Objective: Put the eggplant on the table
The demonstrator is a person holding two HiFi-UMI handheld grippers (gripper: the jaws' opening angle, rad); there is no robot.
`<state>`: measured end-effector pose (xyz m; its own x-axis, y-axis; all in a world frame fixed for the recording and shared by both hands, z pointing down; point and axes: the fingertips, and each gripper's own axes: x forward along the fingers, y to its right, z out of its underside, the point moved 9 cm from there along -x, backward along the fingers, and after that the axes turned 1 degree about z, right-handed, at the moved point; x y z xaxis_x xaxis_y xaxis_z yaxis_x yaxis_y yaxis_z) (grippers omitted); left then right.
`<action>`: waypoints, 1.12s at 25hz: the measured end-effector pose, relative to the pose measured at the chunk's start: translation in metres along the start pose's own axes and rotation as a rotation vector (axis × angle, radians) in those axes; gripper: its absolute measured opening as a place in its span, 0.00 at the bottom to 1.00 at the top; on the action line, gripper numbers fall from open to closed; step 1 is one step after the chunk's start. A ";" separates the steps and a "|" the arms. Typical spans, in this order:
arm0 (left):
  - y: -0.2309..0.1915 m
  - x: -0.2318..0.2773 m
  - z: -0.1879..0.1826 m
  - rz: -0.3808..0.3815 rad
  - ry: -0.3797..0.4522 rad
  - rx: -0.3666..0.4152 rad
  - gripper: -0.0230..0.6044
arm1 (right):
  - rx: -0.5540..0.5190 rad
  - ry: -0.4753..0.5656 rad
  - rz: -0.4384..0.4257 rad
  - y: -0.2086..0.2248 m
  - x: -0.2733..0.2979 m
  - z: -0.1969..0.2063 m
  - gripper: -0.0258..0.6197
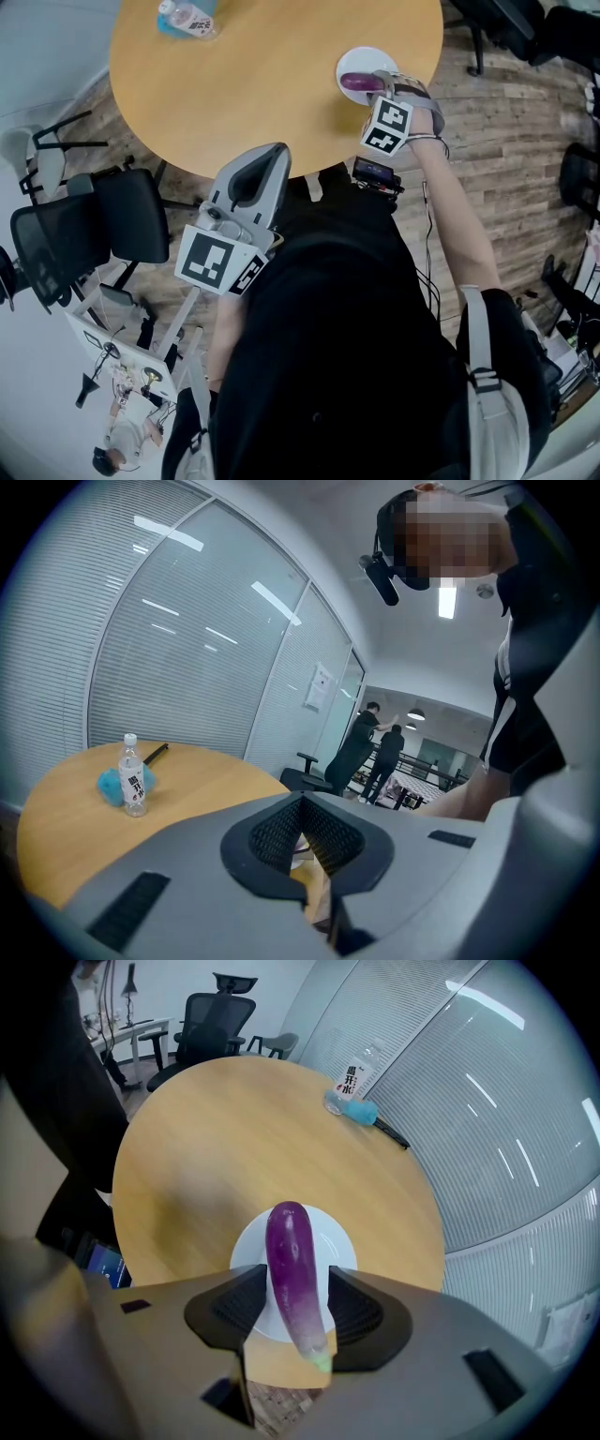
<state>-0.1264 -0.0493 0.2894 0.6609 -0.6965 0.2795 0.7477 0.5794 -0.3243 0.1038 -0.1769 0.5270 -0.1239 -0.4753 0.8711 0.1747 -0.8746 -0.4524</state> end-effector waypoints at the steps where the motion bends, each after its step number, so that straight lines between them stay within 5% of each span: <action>1: 0.000 0.000 0.000 0.000 0.001 0.000 0.06 | 0.003 0.008 0.000 0.000 -0.002 -0.001 0.37; 19: 0.016 0.024 -0.003 0.053 0.002 0.032 0.06 | 0.049 0.115 0.075 0.020 -0.058 0.004 0.37; 28: 0.026 0.043 -0.008 0.106 -0.011 0.066 0.06 | 0.051 0.184 0.156 0.027 -0.106 0.004 0.24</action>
<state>-0.0788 -0.0676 0.2861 0.7369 -0.6253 0.2570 0.6760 0.6762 -0.2928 0.1255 -0.1493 0.4230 -0.2663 -0.6181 0.7396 0.2541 -0.7852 -0.5647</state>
